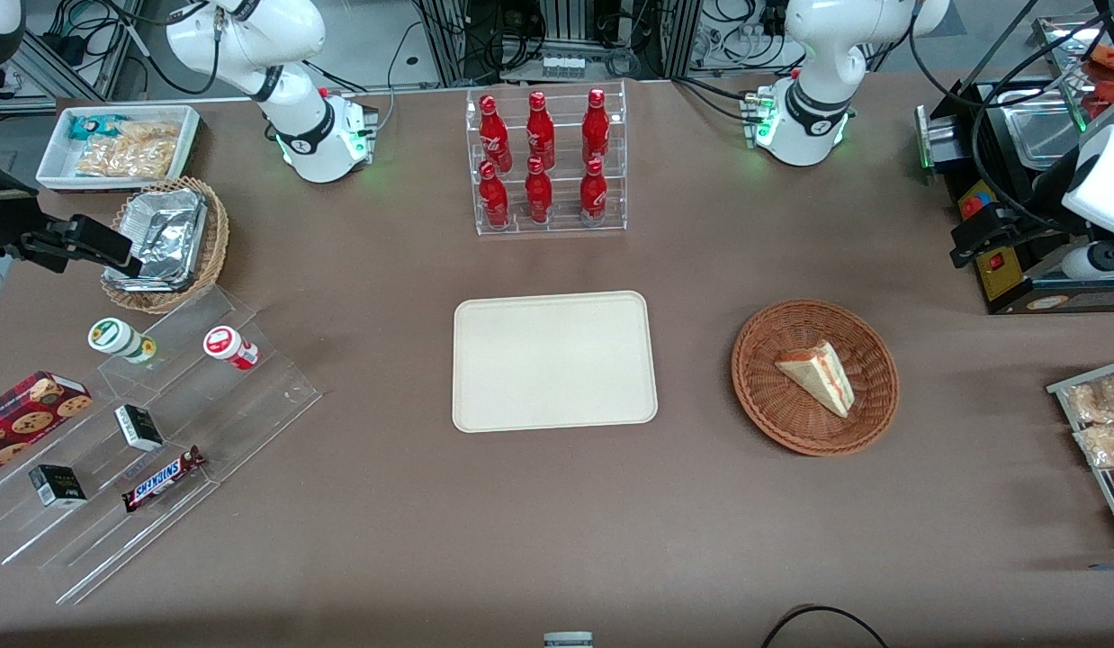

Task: Place sandwich from basket to tray
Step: 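Move the left gripper over the wrapped sandwich in the wicker basket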

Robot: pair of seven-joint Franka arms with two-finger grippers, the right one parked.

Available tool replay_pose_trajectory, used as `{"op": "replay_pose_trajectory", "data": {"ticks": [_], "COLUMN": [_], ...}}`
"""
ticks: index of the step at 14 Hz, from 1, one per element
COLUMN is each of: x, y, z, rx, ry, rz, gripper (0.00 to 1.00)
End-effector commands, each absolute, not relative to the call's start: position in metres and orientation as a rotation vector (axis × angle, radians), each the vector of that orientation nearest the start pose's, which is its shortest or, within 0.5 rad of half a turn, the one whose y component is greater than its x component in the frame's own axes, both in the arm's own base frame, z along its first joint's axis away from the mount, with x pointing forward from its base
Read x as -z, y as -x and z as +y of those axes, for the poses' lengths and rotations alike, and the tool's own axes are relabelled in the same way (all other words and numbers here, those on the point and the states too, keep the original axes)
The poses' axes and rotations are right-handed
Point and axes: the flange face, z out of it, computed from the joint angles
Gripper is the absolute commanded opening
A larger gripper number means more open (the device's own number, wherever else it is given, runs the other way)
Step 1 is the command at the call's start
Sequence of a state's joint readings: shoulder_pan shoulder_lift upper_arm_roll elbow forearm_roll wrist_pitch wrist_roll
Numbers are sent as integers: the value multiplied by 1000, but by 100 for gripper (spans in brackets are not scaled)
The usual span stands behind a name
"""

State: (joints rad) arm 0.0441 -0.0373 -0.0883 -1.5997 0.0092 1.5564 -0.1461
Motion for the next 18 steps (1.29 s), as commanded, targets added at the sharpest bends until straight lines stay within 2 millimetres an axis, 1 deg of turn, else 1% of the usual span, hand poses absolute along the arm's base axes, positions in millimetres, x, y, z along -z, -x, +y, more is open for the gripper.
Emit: {"op": "replay_pose_trajectory", "data": {"ticks": [1,2,3,4,6,7,8,9,11,12,13,14,16,17,18], "x": [-631,-628,-621,-608,-573,-553,-533,-514,-473,-445,-425,-407,-375,-363,-350], "y": [-534,-535,-537,-541,-541,-546,-549,-550,-550,-546,-543,-539,-530,-526,-525], "z": [-17,-17,-17,-17,-17,-18,-20,-27,-33,-34,-40,-56,-75,-80,-81], "rx": [-56,-70,-94,-134,-199,-186,-157,-127,-66,-29,26,87,162,187,177], "ry": [3122,3122,3119,3113,3067,3043,3037,3035,3031,3035,3038,3037,3005,2995,2971], "rz": [-135,-135,-135,-141,-141,-150,-204,-248,-371,-422,-487,-581,-847,-930,-1018], "gripper": [100,100,100,100,100,100,100,100,100,100,100,100,100,100,100]}}
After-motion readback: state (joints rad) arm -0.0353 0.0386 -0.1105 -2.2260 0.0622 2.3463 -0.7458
